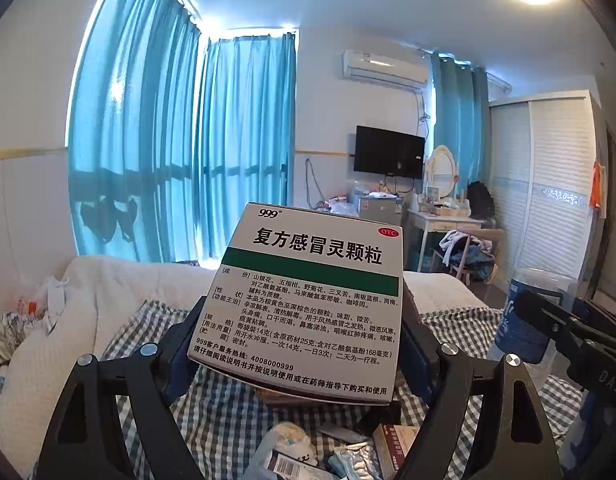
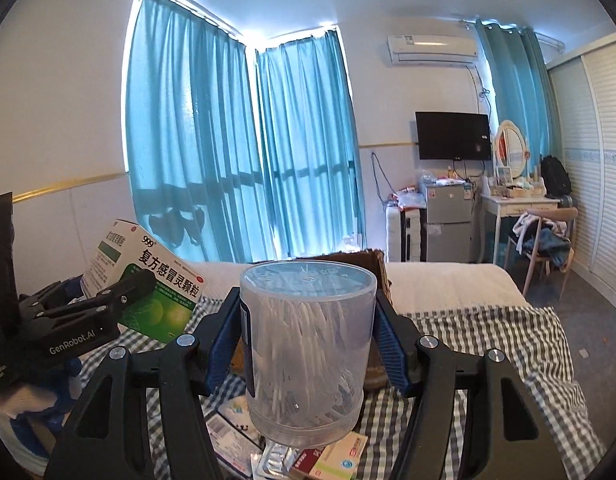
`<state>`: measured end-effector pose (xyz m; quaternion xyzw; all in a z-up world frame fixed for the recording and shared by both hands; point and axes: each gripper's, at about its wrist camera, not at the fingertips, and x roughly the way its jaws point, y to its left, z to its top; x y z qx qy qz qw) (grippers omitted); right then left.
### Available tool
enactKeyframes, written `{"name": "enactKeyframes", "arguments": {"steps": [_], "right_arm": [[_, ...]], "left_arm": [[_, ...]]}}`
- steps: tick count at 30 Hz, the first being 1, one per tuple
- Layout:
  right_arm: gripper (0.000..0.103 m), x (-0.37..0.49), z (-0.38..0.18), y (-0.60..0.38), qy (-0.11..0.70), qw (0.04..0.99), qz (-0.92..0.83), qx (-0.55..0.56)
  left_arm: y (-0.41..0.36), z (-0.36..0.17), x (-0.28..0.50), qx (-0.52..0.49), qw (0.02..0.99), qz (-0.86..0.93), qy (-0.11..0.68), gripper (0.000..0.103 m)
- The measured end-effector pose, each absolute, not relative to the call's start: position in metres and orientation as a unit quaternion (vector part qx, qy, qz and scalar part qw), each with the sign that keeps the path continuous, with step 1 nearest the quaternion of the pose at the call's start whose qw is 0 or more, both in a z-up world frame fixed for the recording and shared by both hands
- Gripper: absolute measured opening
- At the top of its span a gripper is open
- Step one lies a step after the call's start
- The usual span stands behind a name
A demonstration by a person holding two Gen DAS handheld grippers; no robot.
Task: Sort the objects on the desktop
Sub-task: 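Carry both items over the cardboard box and open both grippers to drop them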
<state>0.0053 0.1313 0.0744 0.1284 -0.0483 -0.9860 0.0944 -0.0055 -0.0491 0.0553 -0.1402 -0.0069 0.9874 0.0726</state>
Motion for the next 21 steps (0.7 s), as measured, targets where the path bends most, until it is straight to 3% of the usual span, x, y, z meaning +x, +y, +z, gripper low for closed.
{"name": "enactKeyframes", "arguments": {"steps": [21], "right_arm": [[0.061,-0.071,0.081,0.142,-0.055,0.099,-0.986,0.126]], "left_arm": [[-0.026,0.048,-0.072,-0.148,0.066,0.987,0.011,0.084]]}}
